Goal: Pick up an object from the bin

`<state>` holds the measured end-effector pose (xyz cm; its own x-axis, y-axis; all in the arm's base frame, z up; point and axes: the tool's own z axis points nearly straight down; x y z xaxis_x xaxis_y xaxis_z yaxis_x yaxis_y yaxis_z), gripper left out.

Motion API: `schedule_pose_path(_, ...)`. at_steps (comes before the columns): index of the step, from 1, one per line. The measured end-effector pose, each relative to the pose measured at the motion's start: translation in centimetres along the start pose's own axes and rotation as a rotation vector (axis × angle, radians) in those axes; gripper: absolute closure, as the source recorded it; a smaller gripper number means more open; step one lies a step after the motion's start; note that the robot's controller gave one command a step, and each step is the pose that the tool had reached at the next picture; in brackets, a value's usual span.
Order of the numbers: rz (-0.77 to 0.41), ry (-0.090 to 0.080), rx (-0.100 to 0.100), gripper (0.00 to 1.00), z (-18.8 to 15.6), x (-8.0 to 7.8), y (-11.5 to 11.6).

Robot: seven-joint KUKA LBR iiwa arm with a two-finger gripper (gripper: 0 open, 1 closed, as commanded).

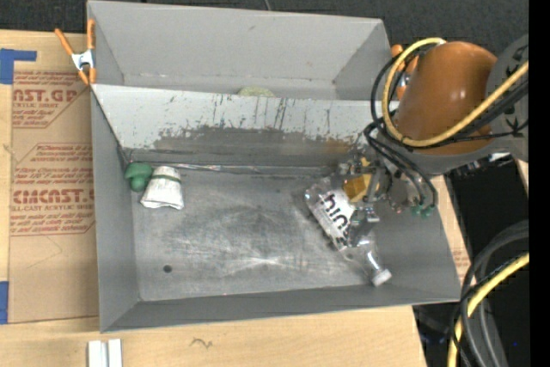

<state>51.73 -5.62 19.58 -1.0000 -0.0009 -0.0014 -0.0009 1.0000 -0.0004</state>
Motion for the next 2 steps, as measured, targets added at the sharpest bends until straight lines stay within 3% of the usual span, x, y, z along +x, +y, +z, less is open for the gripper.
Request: schedule_pose_path(2,-0.049,-0.002,0.000,0.00,0.38,0.70,-0.11)
